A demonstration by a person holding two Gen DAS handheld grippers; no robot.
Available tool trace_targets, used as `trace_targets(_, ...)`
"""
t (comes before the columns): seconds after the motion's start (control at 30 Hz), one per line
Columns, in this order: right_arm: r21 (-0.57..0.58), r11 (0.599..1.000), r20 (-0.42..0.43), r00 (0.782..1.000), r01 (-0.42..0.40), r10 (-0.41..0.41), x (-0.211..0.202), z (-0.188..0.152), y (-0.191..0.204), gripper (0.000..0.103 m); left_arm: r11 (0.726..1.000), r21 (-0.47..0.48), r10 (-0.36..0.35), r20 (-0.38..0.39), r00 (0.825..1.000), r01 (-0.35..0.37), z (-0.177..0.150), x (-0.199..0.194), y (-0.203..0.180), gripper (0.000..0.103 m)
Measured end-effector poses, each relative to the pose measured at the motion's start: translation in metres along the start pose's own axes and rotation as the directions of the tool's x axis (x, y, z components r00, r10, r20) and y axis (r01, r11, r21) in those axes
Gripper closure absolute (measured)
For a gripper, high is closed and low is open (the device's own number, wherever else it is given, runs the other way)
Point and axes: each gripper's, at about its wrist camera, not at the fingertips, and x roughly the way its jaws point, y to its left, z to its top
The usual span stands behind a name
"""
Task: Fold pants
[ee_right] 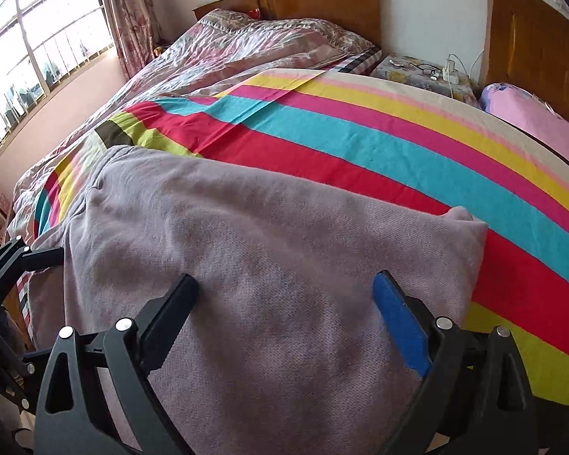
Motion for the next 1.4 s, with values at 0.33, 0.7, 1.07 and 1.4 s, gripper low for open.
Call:
trace_targets(0.33,-0.117,0.993,0.082,0.996,0.031,-0.022,-0.067,-0.048,0.045,0.011,0.991,-0.129,0.018,-0.065,0.998,-0.027,0.070,0.066,0.058,0.002)
trace_targets(0.7,-0.075,0.992,0.134,0.987,0.096,-0.086,-0.092,-0.090,0.041,0.011,0.971,-0.206,0.163,0.190,0.968,-0.123,0.038,-0.022,0.055,0.002)
trace_targets(1.07,-0.009,0.995,0.120,0.988,0.095,-0.093,-0.071,-0.138,0.037,0.011,0.963,-0.055,0.267,0.122,0.956,-0.262,-0.039,-0.004,0.012,0.001)
trace_targets(1.4,-0.001,0.991,0.329,0.936,0.136,-0.128,-0.195,-0.151,0.048,0.011,0.905,-0.239,0.417,0.335,0.845,-0.352,-0.031,-0.148,0.004,0.001)
